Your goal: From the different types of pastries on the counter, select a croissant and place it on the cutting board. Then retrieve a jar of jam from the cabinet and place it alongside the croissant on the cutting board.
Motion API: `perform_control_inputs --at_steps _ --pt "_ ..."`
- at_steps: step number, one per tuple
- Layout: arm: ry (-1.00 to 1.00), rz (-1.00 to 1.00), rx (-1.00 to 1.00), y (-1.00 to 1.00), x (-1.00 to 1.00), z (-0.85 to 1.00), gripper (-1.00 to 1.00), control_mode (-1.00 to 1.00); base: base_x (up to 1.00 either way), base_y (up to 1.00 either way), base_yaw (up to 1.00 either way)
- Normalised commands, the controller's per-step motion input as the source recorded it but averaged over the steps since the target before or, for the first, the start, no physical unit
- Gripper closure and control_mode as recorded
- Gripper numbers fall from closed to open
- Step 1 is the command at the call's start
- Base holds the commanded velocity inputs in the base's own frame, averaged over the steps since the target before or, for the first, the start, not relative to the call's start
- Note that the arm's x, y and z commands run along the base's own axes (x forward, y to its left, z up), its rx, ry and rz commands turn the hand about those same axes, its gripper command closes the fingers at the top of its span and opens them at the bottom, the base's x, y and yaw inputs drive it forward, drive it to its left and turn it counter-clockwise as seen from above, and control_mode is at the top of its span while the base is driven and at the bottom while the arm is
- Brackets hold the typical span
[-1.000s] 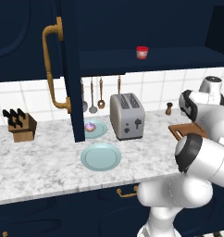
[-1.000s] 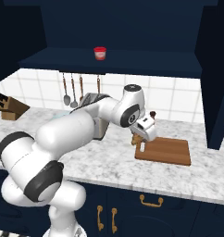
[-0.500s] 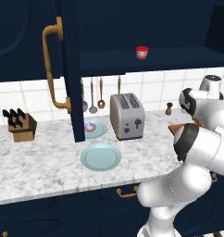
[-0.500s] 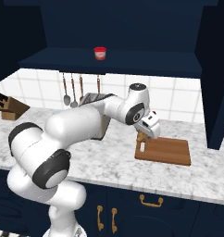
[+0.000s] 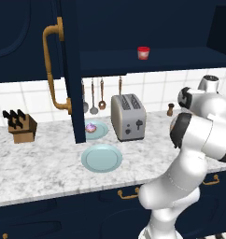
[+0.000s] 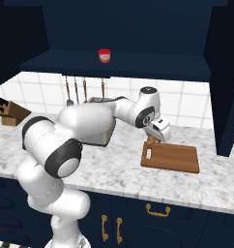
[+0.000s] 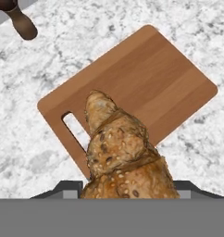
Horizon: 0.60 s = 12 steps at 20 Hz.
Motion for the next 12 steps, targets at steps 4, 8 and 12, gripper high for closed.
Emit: perform_control_inputs --at_steps 4,8,12 --pt "0.00 0.00 0.01 -0.31 0.30 -0.27 1.00 -1.00 0.00 0.00 0.00" --pt "0.00 0.00 0.00 -0.43 0.30 -0.33 1.00 -1.00 0.00 0.00 0.00" --pt "0.00 0.00 -0.01 -0.43 0.30 -0.35 1.00 -1.00 0.00 0.00 0.00"
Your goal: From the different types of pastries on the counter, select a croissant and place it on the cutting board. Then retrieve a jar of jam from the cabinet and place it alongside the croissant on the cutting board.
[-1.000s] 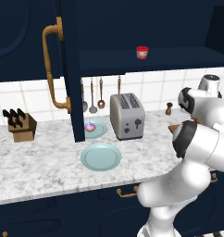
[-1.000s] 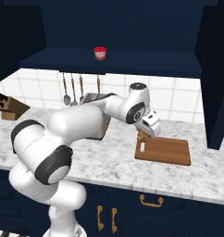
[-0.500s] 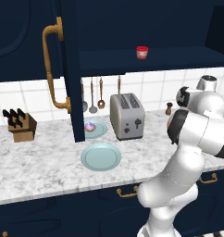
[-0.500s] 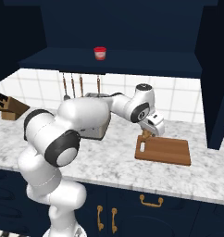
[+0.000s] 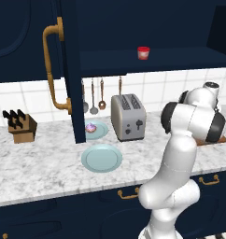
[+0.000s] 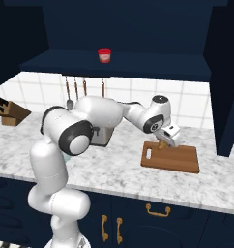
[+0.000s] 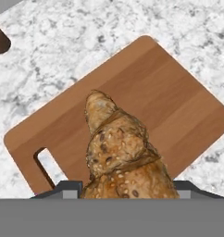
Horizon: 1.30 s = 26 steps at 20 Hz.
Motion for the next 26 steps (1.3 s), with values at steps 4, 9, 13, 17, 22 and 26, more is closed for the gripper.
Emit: perform_control_inputs --at_steps 4,9,13,17,22,26 --pt "0.00 0.00 0.00 -0.40 0.29 -0.25 1.00 -1.00 0.00 0.00 0.00" --pt "0.00 0.00 0.00 -0.19 0.29 -0.21 1.00 -1.00 0.00 0.00 0.00" --pt "0.00 0.00 0.01 -0.16 0.21 -0.32 1.00 -1.00 0.00 0.00 0.00" --pt "0.00 0.00 0.02 -0.13 0.06 -0.37 1.00 -1.00 0.00 0.00 0.00" --pt "0.01 0.00 0.01 -0.07 0.06 -0.30 1.00 -1.00 0.00 0.00 0.00" --pt "0.03 0.00 0.00 0.00 0.04 -0.17 1.00 -1.00 0.00 0.00 0.00"
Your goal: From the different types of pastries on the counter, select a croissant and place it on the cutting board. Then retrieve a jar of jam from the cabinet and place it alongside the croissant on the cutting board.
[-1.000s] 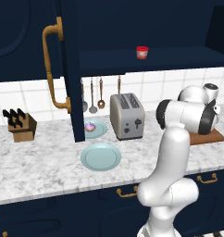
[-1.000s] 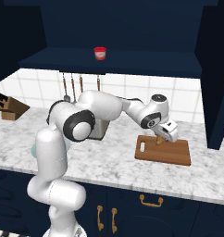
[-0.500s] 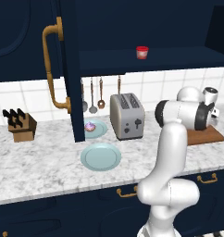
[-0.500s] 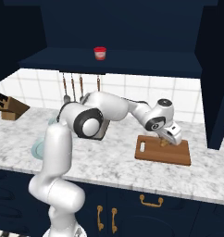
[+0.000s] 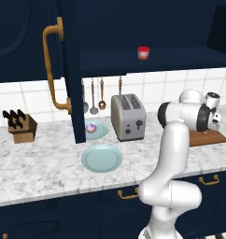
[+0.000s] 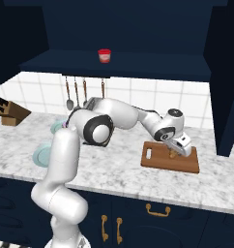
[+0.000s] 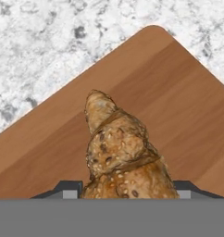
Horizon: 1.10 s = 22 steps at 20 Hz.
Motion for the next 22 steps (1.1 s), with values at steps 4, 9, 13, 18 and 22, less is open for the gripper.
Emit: perform_control_inputs --at_steps 4,9,13,18,22 --pt "0.07 0.00 0.00 0.00 0.00 -0.17 1.00 -1.00 0.00 0.00 0.00" --pt "0.06 0.00 0.00 0.00 0.00 -0.16 1.00 -1.00 0.00 0.00 0.00" --pt "0.03 0.00 0.00 -0.01 0.00 -0.16 1.00 -1.00 0.00 0.00 0.00" --pt "0.01 0.00 0.00 -0.01 0.00 -0.19 1.00 -1.00 0.00 0.00 0.00" --pt "0.00 0.00 0.00 0.00 0.00 -0.18 -1.00 -1.00 0.00 0.00 0.00"
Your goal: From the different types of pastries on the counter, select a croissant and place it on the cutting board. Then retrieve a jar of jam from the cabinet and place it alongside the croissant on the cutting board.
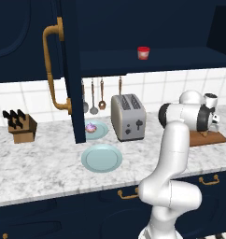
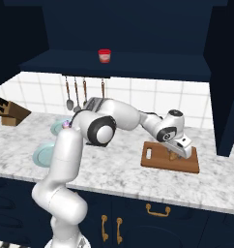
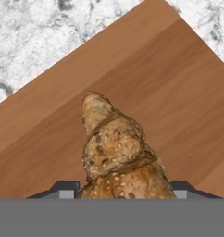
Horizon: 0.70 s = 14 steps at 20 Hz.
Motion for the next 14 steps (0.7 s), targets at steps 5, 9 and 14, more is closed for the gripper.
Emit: perform_control_inputs --at_steps 5,9,14 --pt "0.00 0.00 0.00 0.00 0.00 -0.01 -1.00 -1.00 0.00 0.00 0.00" --pt "0.00 0.00 -0.01 0.00 -0.06 0.14 -1.00 -1.00 0.00 0.00 0.00" --pt "0.00 0.00 -0.05 0.01 -0.06 0.47 -1.00 -1.00 0.00 0.00 0.00"
